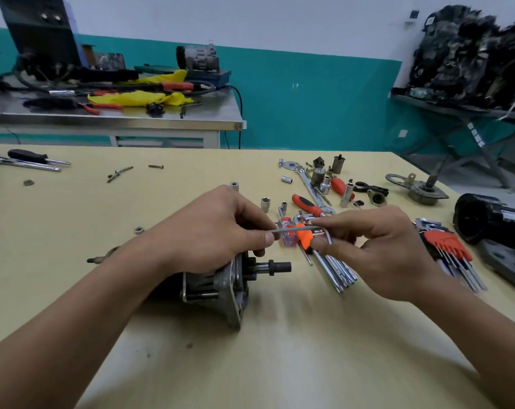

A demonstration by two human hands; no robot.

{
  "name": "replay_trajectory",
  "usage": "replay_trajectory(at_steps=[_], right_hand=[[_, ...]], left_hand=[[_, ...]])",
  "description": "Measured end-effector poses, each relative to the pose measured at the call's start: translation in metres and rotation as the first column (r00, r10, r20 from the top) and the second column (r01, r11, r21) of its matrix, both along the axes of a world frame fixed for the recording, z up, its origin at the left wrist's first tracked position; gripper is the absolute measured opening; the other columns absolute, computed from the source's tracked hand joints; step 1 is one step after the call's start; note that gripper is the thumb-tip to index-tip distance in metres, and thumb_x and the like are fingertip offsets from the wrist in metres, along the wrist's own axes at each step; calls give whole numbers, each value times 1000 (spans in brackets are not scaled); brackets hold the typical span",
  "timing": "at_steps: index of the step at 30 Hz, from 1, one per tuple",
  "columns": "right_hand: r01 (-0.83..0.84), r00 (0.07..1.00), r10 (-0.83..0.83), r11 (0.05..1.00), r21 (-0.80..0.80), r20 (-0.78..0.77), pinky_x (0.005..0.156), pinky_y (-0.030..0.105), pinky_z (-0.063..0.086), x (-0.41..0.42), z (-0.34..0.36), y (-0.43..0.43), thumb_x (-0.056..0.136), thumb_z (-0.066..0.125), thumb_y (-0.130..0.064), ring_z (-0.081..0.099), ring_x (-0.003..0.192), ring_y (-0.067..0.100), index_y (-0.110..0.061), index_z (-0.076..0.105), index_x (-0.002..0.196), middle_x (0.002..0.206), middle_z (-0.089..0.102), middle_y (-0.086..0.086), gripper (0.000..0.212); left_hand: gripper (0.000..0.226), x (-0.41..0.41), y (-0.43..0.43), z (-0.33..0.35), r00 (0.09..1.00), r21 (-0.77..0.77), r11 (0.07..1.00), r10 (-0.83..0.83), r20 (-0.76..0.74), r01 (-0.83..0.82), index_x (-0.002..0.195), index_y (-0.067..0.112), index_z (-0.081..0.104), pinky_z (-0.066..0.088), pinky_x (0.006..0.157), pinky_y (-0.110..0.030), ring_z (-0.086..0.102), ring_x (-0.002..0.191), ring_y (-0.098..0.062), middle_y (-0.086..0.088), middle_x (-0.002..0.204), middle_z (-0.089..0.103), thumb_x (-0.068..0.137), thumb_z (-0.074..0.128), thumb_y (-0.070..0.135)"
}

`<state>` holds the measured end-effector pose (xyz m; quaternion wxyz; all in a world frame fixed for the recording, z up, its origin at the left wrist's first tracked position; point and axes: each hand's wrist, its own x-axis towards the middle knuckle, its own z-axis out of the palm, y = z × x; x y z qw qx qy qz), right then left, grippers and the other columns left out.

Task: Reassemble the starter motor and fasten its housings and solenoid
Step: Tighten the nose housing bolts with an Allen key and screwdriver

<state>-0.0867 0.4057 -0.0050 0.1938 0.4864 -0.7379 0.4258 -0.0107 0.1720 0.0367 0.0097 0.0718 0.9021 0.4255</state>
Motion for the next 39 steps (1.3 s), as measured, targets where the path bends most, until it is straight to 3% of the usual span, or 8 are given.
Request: replay_trajectory(at_steps=[10,15,18,20,22,25,30,39], right_hand=[[91,918,-39,989,113,-396,62,17,43,0,1,-3,83,75,-21,49,64,0,0,77,97,70,70,2,25],[104,955,-77,991,81,-286,51,31,48,1,0,-8,85,71,-21,60,52,16,-5,79,93,63,70,4,19],[90,992,-90,996,3,84,44,31,45,9,5,-18,90,64,-38,59,43,16,-25,74,69,52,65,-2,26],[152,866,-125,988,-17,484,38,23,39,12,10,-28,90,58,-51,50,36,14,-23,68,56,43,58,1,45],[178,476,-59,983,-31,877,36,19,29,10,15,-35,95,57,-49,39,33,15,-14,68,54,38,46,4,55],[157,151,23,986,-47,988,36,19,25,9,18,-38,99,54,-44,34,34,13,-14,66,48,40,41,1,61],[187,890,-232,971,149,393,49,21,38,6,14,-20,91,50,-65,47,48,11,-10,71,69,53,59,1,62],[250,966,-213,919,304,-148,50,27,38,2,14,-3,94,57,-51,49,52,11,-13,73,74,57,56,-8,46]], left_hand=[[12,-2,0,-1,1000,-32,999,28,-15,-28,89,29,81,56,81,-55,67,86,-38,10,73,76,91,70,22],[12,-2,0,-3,999,-40,998,40,-25,-41,92,26,81,57,80,-51,69,85,-34,13,73,76,92,70,23],[11,-3,-1,-6,996,-13,998,65,-54,-66,89,25,82,58,72,-27,71,74,-15,13,71,75,91,72,22],[9,-2,0,-8,993,-4,997,78,-86,-78,87,25,82,50,61,-9,69,67,-2,14,70,75,89,73,23],[8,-2,0,-9,990,0,996,90,-106,-91,86,25,82,47,58,-6,68,65,2,15,68,75,88,74,25],[8,-2,-1,-9,991,4,996,86,-102,-86,87,27,81,48,60,-7,68,67,1,15,69,74,89,73,26],[13,-2,-1,-8,992,8,997,73,-100,-73,80,30,80,46,59,-8,66,64,2,16,68,74,90,72,27],[13,-1,-1,-8,990,2,995,97,-100,-97,81,29,80,45,58,-7,65,63,3,16,67,73,90,72,26]])
